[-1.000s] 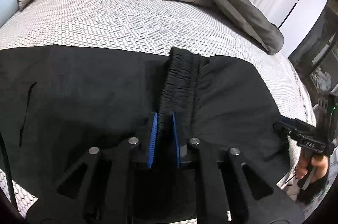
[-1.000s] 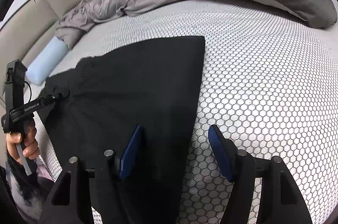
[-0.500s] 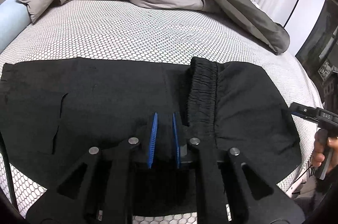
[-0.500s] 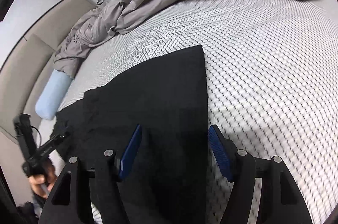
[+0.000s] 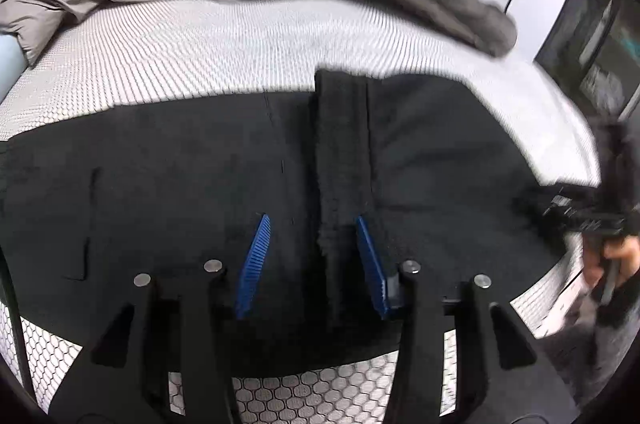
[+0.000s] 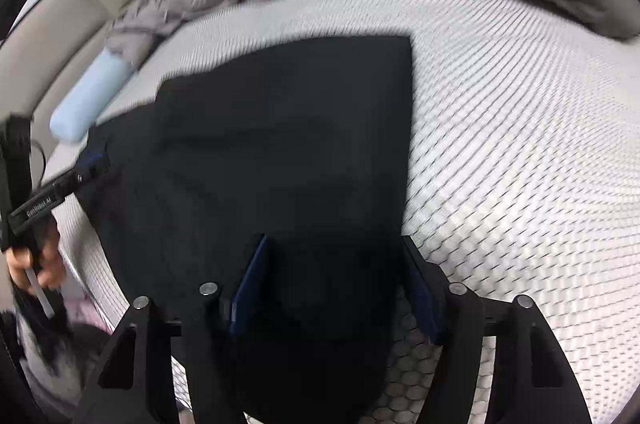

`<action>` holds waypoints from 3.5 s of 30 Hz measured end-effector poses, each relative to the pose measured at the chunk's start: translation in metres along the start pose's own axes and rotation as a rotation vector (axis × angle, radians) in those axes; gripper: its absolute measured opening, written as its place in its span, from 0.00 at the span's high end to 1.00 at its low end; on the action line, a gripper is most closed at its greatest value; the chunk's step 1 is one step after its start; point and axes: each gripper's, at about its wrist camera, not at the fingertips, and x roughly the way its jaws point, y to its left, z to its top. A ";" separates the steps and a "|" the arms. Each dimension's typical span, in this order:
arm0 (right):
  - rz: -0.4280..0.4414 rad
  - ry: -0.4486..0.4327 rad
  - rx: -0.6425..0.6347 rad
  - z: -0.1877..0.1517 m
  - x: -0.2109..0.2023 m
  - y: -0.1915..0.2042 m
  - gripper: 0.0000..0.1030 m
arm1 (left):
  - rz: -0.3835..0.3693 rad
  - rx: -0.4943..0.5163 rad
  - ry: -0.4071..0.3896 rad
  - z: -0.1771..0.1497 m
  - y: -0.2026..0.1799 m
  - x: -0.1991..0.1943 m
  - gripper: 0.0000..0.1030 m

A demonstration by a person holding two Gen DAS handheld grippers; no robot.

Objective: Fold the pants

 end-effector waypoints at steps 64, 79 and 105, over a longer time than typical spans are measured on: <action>0.168 -0.025 0.137 0.000 0.008 -0.034 0.61 | -0.112 0.323 0.061 -0.010 -0.209 0.076 0.31; 0.097 -0.020 0.225 0.144 0.086 -0.086 0.72 | -0.141 0.340 0.080 -0.011 -0.208 0.084 0.29; -0.191 -0.007 -0.259 0.014 0.026 0.042 0.68 | -0.126 0.281 0.039 0.011 -0.126 0.081 0.25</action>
